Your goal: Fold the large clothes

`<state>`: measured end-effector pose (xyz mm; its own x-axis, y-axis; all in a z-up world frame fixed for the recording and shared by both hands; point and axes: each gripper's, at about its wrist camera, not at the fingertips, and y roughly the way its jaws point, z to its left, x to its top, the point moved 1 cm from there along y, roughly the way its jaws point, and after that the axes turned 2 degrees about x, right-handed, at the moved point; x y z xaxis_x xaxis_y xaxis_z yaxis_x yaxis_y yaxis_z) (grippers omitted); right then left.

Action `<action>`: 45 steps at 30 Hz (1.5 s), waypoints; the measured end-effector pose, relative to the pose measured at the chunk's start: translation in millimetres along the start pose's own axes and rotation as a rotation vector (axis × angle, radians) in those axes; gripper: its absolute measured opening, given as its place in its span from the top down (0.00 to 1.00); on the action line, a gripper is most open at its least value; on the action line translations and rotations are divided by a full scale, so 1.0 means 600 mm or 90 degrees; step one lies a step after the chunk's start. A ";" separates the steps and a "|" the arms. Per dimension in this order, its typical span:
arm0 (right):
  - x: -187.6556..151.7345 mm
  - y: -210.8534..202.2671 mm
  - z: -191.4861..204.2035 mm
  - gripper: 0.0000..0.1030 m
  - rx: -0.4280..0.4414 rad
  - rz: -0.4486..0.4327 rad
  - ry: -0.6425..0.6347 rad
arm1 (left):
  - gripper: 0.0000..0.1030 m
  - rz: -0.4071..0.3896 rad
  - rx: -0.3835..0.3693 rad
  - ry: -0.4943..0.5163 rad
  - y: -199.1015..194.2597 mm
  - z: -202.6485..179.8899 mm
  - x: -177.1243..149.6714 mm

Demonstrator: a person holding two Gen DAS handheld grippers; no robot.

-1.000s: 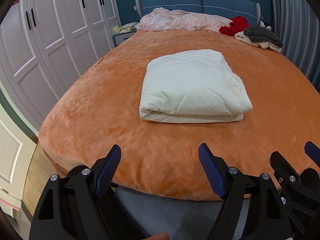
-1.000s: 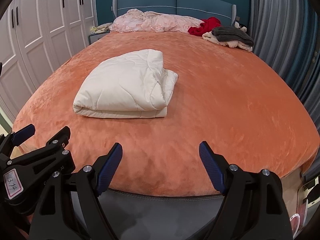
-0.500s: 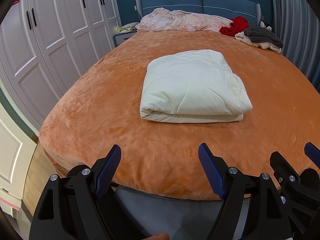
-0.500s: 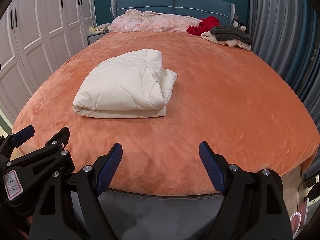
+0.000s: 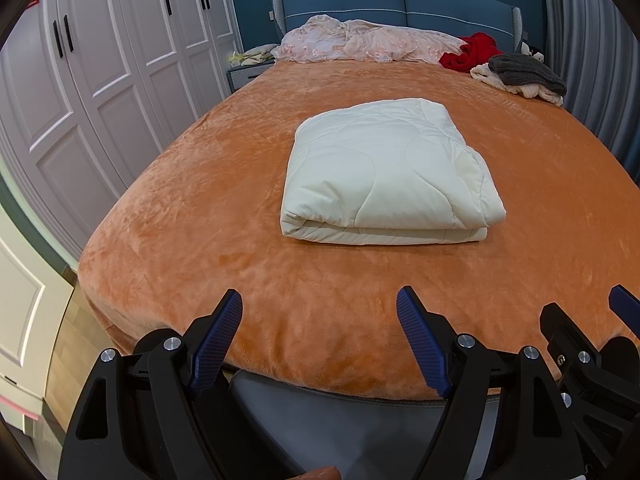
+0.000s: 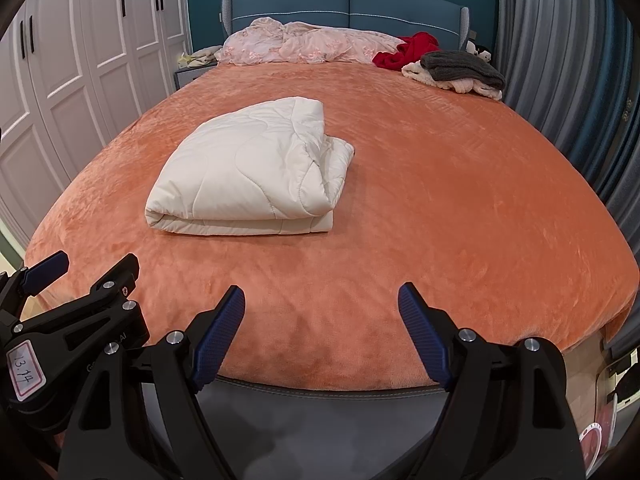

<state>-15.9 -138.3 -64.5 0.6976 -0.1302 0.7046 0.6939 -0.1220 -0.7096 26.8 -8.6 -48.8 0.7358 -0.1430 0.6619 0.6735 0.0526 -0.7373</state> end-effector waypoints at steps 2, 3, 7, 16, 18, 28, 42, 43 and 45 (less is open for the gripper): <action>0.000 0.000 -0.001 0.26 0.000 0.000 0.000 | 0.26 0.001 -0.001 -0.001 -0.001 0.001 -0.001; 0.000 0.000 0.000 0.26 0.000 0.000 0.000 | 0.26 0.001 -0.001 -0.001 -0.002 0.002 -0.003; 0.001 0.001 -0.002 0.26 0.001 0.000 0.000 | 0.26 0.001 0.001 -0.001 -0.003 0.003 -0.003; -0.001 -0.001 0.000 0.26 -0.001 0.001 0.000 | 0.26 0.001 0.000 -0.001 -0.003 0.003 -0.004; -0.001 -0.001 0.000 0.26 -0.001 0.000 0.000 | 0.26 0.001 0.000 -0.001 -0.003 0.004 -0.004; -0.001 -0.001 -0.002 0.26 -0.001 0.001 0.000 | 0.26 0.001 0.000 -0.002 -0.003 0.004 -0.004; -0.007 -0.005 0.005 0.26 -0.005 0.003 -0.003 | 0.32 0.000 -0.010 -0.002 0.003 -0.002 -0.004; -0.007 -0.005 0.006 0.26 -0.005 0.003 -0.004 | 0.32 0.001 -0.007 -0.003 0.004 -0.003 -0.003; -0.007 -0.005 0.007 0.26 -0.006 0.002 -0.004 | 0.32 0.004 -0.005 -0.008 0.005 -0.003 -0.003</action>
<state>-20.1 -133.4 -64.9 0.7008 -0.1246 0.7024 0.6901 -0.1310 -0.7118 27.7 -9.8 -52.4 0.7412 -0.1305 0.6585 0.6680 0.0462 -0.7428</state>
